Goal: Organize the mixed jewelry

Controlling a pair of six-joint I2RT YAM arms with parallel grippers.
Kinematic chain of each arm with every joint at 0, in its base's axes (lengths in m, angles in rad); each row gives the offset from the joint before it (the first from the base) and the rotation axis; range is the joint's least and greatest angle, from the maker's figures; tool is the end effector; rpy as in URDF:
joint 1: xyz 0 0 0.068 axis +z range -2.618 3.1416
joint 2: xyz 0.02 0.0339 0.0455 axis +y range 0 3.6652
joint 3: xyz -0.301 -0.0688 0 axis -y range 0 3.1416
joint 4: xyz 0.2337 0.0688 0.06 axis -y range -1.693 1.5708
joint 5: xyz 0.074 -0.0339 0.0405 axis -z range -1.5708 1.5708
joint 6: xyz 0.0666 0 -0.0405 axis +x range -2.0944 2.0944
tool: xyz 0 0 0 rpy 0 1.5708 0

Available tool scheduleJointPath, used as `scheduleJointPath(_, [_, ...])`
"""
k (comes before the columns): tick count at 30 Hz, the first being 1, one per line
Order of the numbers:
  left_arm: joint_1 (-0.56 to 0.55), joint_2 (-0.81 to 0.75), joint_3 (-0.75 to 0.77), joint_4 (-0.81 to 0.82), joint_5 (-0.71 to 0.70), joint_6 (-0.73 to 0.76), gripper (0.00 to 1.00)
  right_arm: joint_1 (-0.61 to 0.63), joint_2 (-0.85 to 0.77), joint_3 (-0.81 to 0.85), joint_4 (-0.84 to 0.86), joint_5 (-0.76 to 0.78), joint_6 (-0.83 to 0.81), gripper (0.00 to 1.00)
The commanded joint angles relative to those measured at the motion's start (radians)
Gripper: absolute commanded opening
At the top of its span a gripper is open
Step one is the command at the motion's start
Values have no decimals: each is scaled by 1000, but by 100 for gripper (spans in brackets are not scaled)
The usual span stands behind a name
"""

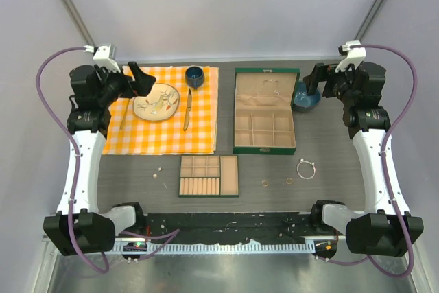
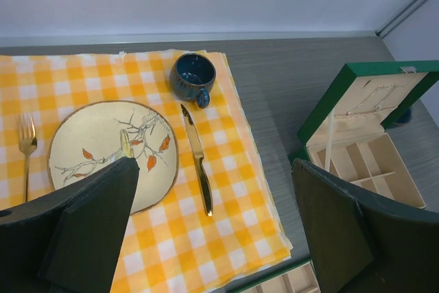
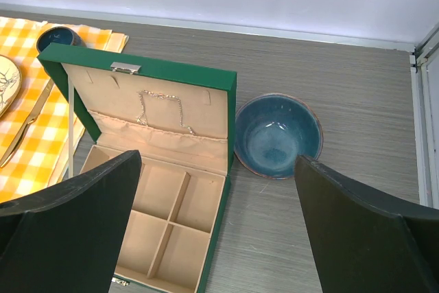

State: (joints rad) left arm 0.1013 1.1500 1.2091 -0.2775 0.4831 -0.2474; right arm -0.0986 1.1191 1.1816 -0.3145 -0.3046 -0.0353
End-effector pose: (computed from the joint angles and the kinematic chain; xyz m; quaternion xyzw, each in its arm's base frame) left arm 0.2584 -0.0048 0.4331 0.0161 0.7718 -0.2304 0.5924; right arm 0.2520 -0.0049 0.4245 -0.0682 0.7838 0.0791 0.6122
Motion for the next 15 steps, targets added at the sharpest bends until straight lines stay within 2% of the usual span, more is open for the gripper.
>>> scheduleJointPath(1, [3,-29,-2,-14,20,34,100,0,-27,-2,43,13,3,100])
scheduleJointPath(8, [3,-36,-13,-109,48,132,100,0,-18,-8,45,24,-12,100])
scheduleJointPath(15, [-9,-53,-69,-356,43,431,100,0,7,-14,38,28,-32,100])
